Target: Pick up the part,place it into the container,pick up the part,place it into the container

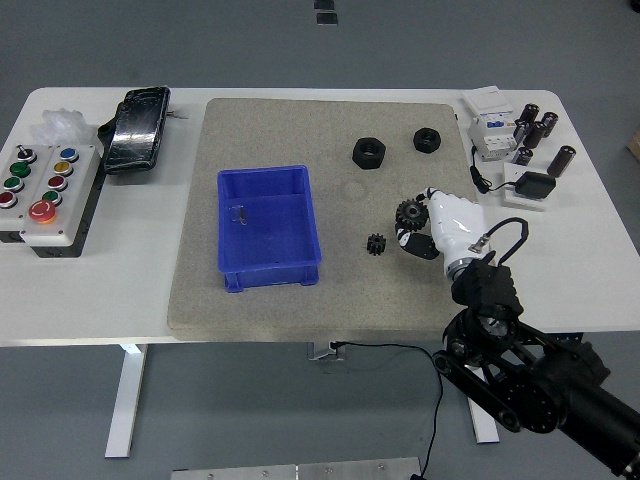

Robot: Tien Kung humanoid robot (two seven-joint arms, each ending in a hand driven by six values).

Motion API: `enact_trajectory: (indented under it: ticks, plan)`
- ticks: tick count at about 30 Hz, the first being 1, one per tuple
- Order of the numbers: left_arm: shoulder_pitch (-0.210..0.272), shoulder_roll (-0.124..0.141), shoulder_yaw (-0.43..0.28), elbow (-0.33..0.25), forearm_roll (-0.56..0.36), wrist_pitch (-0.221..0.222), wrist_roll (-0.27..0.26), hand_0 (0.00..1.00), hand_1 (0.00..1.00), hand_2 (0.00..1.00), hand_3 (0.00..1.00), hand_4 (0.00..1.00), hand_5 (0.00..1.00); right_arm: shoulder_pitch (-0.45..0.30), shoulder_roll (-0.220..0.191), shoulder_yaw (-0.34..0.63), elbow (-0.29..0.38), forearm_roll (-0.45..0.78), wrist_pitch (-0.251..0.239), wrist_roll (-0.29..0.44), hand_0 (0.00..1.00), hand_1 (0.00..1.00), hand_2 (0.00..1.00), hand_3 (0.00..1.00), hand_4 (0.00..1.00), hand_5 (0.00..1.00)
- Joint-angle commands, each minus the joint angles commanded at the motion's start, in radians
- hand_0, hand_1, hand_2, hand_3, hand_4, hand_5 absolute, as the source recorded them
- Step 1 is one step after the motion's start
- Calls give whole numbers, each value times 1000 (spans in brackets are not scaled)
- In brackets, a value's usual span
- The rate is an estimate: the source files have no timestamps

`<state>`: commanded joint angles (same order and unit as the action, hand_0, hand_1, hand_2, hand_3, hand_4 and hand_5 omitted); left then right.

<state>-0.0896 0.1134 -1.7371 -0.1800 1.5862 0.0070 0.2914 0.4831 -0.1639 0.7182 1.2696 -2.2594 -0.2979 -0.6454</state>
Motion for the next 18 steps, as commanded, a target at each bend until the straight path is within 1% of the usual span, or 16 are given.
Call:
enact_trajectory:
  ticks: [4,5,7,10,11,14,16,17,18]
  plan:
    - [-2,0,2,0,-1,0,2,555,641,756,595,590,292,49,-2,-51,26,2,10,0,317,540,352,489,425,18]
    - [-2,0,2,0,-1,0,2,555,641,757,595,591,291,67,-2,-70,34,6,10,0,376,555,415,505,497,2]
    - [-3,1,1,0,1,0,4,555,641,757,595,591,291,110,4,-117,47,20,0,0,376,555,415,505,497,2]
    - [-4,0,3,0,-1,0,6,555,641,757,595,591,291,161,25,-179,42,56,-26,0,376,555,415,505,497,2]
    - [-4,0,4,0,-2,-1,6,555,641,756,596,592,290,174,33,-199,37,67,-33,0,358,596,601,605,603,154]
    - [-3,0,5,0,-3,-2,9,555,641,756,596,592,290,208,62,-264,13,107,-54,0,358,596,601,605,603,154]
    - [-3,0,6,0,-4,-2,11,555,641,756,596,592,290,226,79,-303,-5,139,-56,0,358,596,601,605,603,154]
    - [-3,1,8,0,-7,-3,11,555,641,756,596,593,289,236,86,-324,-14,161,-37,0,386,651,672,651,747,430]
    - [-2,1,11,0,-9,-3,11,555,641,756,596,593,289,243,92,-345,-21,183,-16,0,386,651,672,651,747,430]
